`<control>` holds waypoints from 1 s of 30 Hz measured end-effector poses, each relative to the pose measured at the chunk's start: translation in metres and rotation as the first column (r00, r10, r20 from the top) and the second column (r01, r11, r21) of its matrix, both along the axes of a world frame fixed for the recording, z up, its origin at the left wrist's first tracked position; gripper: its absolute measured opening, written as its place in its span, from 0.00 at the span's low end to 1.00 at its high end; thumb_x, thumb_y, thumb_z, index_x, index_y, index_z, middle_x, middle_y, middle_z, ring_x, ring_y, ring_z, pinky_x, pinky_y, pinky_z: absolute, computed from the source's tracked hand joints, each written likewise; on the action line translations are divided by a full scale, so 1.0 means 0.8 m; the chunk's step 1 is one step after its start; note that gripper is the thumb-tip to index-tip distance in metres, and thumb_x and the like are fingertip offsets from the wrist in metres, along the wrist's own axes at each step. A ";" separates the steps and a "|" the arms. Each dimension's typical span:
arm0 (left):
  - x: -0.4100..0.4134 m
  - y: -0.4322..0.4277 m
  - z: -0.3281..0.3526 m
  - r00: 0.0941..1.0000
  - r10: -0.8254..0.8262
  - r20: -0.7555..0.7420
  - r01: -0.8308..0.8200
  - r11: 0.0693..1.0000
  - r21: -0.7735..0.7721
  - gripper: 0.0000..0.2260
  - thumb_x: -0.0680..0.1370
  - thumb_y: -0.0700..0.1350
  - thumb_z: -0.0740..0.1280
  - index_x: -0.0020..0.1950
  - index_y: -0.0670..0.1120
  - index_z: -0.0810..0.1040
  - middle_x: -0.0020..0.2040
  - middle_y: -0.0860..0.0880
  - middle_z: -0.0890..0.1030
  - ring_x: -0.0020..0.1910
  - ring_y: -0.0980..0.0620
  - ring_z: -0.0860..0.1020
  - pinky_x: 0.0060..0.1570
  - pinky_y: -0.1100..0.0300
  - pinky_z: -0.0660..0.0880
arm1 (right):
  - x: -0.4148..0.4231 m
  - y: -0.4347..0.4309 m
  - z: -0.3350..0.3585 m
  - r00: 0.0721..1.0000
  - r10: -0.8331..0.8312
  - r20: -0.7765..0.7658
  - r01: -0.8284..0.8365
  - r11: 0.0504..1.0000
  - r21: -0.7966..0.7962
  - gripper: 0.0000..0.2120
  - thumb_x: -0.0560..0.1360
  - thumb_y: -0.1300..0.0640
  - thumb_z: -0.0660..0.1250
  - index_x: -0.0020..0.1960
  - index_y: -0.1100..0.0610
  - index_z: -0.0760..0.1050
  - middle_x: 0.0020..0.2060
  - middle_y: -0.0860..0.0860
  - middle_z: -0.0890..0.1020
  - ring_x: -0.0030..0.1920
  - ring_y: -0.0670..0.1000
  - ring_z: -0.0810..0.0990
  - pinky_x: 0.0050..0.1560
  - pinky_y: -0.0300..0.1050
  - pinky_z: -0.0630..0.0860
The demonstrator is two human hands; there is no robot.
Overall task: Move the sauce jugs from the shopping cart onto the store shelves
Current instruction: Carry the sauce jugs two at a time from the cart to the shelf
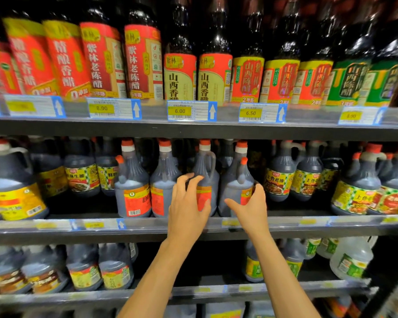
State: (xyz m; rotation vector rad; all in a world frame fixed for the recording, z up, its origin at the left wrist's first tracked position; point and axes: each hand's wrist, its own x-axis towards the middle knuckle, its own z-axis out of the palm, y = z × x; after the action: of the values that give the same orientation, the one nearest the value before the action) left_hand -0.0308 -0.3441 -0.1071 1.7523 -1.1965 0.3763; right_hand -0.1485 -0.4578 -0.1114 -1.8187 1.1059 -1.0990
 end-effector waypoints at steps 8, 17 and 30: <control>-0.002 0.041 0.029 0.981 0.064 0.181 -0.110 0.960 0.258 0.17 0.75 0.51 0.69 0.63 0.51 0.74 0.57 0.54 0.78 0.58 0.51 0.75 0.51 0.52 0.76 | -0.040 0.035 0.016 0.999 -0.036 0.003 0.035 0.956 -0.291 0.30 0.70 0.63 0.76 0.68 0.61 0.68 0.65 0.56 0.69 0.65 0.57 0.71 0.59 0.44 0.70; -0.019 0.092 0.066 0.860 0.092 0.502 -0.442 0.627 0.642 0.30 0.74 0.64 0.66 0.70 0.48 0.68 0.66 0.45 0.72 0.63 0.43 0.73 0.52 0.50 0.73 | -0.072 0.058 0.055 0.550 -0.019 -0.835 -0.512 0.782 -0.355 0.43 0.71 0.42 0.70 0.78 0.54 0.54 0.75 0.56 0.59 0.75 0.60 0.59 0.68 0.59 0.67; -0.038 0.201 0.067 0.874 0.219 0.435 -0.486 0.434 0.759 0.32 0.75 0.64 0.64 0.74 0.50 0.63 0.67 0.44 0.71 0.65 0.40 0.71 0.58 0.44 0.73 | -0.044 0.160 0.065 0.514 0.129 -0.848 -0.654 0.699 -0.290 0.39 0.70 0.42 0.73 0.74 0.55 0.60 0.69 0.55 0.65 0.70 0.59 0.64 0.64 0.57 0.70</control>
State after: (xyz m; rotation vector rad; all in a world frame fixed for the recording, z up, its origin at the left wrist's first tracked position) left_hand -0.0609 -0.1837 -0.0538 2.9665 -1.2930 0.2844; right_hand -0.1840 -0.3299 -0.0597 -3.0631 0.6519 -0.2743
